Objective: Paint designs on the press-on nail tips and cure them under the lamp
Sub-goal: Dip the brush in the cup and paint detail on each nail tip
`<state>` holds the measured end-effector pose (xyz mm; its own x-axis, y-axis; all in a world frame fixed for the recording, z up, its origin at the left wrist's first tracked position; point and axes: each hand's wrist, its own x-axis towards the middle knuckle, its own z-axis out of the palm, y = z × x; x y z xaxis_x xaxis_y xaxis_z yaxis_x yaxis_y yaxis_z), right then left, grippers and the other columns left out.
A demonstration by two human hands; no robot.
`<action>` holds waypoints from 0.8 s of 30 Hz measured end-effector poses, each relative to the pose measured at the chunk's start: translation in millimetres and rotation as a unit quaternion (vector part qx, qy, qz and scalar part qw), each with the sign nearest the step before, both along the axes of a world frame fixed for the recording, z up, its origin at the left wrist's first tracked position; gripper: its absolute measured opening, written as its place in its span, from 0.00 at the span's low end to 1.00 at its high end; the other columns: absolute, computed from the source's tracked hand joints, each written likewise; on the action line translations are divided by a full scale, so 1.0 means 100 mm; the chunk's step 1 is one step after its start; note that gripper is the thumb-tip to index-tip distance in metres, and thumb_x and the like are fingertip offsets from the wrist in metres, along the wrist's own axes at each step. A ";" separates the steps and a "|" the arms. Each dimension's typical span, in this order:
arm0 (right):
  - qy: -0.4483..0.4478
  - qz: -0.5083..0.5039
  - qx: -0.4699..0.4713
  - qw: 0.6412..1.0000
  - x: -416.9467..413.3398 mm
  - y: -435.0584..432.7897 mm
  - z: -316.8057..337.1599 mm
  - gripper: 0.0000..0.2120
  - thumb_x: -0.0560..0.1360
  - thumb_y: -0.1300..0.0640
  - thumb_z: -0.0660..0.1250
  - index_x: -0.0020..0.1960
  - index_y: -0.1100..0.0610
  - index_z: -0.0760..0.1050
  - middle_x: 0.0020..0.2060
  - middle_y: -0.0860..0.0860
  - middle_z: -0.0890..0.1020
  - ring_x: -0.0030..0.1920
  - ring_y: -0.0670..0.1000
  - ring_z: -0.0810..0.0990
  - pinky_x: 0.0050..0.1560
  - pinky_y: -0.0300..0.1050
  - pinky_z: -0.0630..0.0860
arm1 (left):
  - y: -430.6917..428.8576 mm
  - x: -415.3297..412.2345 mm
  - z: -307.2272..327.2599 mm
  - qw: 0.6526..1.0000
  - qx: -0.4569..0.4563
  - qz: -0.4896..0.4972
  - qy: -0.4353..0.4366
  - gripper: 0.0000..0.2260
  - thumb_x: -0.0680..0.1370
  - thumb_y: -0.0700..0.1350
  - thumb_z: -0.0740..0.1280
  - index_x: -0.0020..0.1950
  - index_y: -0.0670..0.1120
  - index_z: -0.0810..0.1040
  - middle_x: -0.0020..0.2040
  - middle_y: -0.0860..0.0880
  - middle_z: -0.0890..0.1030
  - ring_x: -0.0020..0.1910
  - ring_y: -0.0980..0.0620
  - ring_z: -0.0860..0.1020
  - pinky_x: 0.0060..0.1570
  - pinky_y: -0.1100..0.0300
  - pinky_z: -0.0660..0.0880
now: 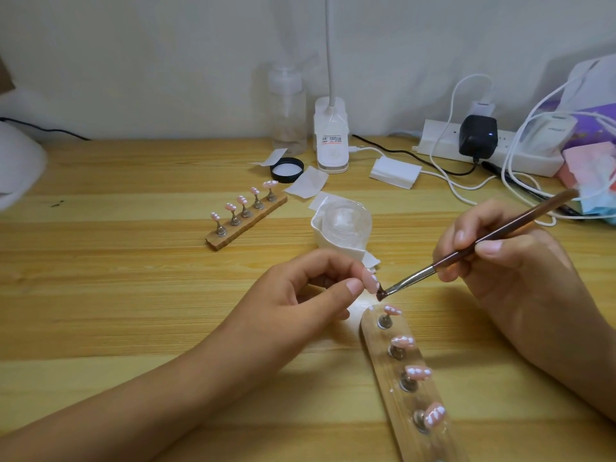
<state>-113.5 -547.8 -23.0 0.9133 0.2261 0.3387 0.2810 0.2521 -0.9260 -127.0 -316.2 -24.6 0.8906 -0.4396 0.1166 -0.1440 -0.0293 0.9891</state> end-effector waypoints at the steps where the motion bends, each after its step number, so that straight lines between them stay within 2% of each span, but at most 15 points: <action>1: 0.003 -0.002 0.001 1.000 0.00 0.00 0.00 0.16 0.69 0.66 0.54 0.37 0.52 0.78 0.32 0.52 0.77 0.34 0.50 0.76 0.39 0.36 0.75 | 0.00 0.00 0.00 1.000 -0.007 0.002 0.002 0.06 0.76 0.48 0.67 0.44 0.57 0.83 0.43 0.58 0.81 0.42 0.60 0.76 0.43 0.68 0.74; 4: 0.005 -0.010 0.018 1.000 0.01 0.00 0.00 0.14 0.70 0.65 0.56 0.39 0.53 0.78 0.33 0.52 0.78 0.33 0.49 0.76 0.39 0.36 0.75 | 0.02 0.02 -0.03 0.998 -0.040 0.051 0.010 0.05 0.75 0.48 0.67 0.44 0.56 0.82 0.45 0.59 0.78 0.38 0.62 0.74 0.39 0.67 0.73; 7: -0.020 -0.060 0.032 0.997 0.01 0.00 -0.01 0.12 0.74 0.64 0.58 0.45 0.52 0.78 0.36 0.51 0.78 0.37 0.49 0.76 0.40 0.38 0.76 | 0.05 0.06 -0.03 0.988 -0.094 0.119 0.039 0.02 0.73 0.53 0.69 0.44 0.59 0.81 0.44 0.59 0.76 0.33 0.61 0.74 0.37 0.61 0.69; 9: -0.045 -0.117 0.014 0.992 0.02 0.00 -0.03 0.07 0.75 0.59 0.61 0.48 0.50 0.76 0.37 0.48 0.77 0.38 0.48 0.76 0.43 0.39 0.75 | 0.05 0.08 -0.02 0.976 -0.142 0.155 0.049 0.04 0.73 0.52 0.67 0.43 0.62 0.79 0.42 0.62 0.78 0.35 0.60 0.76 0.35 0.64 0.73; 11: -0.061 -0.159 -0.007 0.985 0.03 -0.01 -0.04 0.05 0.74 0.55 0.63 0.48 0.48 0.76 0.37 0.46 0.76 0.39 0.48 0.74 0.46 0.40 0.74 | 0.03 0.09 0.00 0.968 -0.180 0.168 0.058 0.08 0.75 0.49 0.63 0.42 0.62 0.79 0.44 0.64 0.79 0.39 0.59 0.79 0.36 0.65 0.76; 13: -0.073 -0.171 -0.024 0.982 0.04 -0.01 -0.05 0.06 0.74 0.54 0.63 0.48 0.46 0.77 0.38 0.46 0.76 0.41 0.48 0.74 0.48 0.40 0.73 | 0.00 0.10 0.00 0.960 -0.211 0.157 0.095 0.10 0.79 0.46 0.63 0.42 0.60 0.79 0.48 0.63 0.81 0.43 0.54 0.83 0.37 0.64 0.78; 15: -0.080 -0.162 -0.021 0.983 0.03 0.00 -0.05 0.08 0.74 0.54 0.62 0.49 0.47 0.78 0.39 0.45 0.78 0.42 0.47 0.75 0.47 0.38 0.74 | -0.01 0.11 0.00 0.949 -0.239 0.144 0.144 0.11 0.81 0.44 0.61 0.44 0.56 0.78 0.53 0.56 0.80 0.47 0.46 0.85 0.39 0.59 0.80; 18: -0.086 -0.157 -0.030 0.983 0.02 -0.02 -0.05 0.10 0.76 0.54 0.60 0.50 0.48 0.79 0.41 0.45 0.79 0.43 0.47 0.75 0.48 0.37 0.74 | 0.01 0.14 0.05 0.936 -0.275 0.095 0.201 0.03 0.75 0.47 0.63 0.44 0.53 0.76 0.57 0.49 0.81 0.51 0.35 0.83 0.44 0.51 0.82; 21: -0.100 -0.173 -0.068 0.977 0.01 -0.03 -0.06 0.06 0.77 0.49 0.66 0.53 0.46 0.79 0.42 0.45 0.77 0.44 0.49 0.74 0.51 0.41 0.73 | 0.04 0.14 0.07 0.928 -0.283 0.045 0.236 0.01 0.77 0.46 0.63 0.47 0.51 0.72 0.66 0.44 0.75 0.55 0.32 0.81 0.50 0.44 0.81; 24: -0.127 -0.177 -0.082 0.973 -0.01 -0.01 -0.04 0.07 0.76 0.46 0.69 0.54 0.45 0.78 0.45 0.46 0.78 0.43 0.50 0.74 0.50 0.41 0.73 | 0.04 0.15 0.07 0.928 -0.271 0.012 0.256 0.02 0.79 0.46 0.62 0.46 0.50 0.72 0.69 0.46 0.73 0.57 0.33 0.80 0.53 0.42 0.79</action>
<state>-114.6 -549.3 -27.4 0.8357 -0.0178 0.5488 0.5476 -0.0477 -0.8354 -111.7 -312.0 -17.3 0.8989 -0.4195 -0.1265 0.3435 0.4955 0.7978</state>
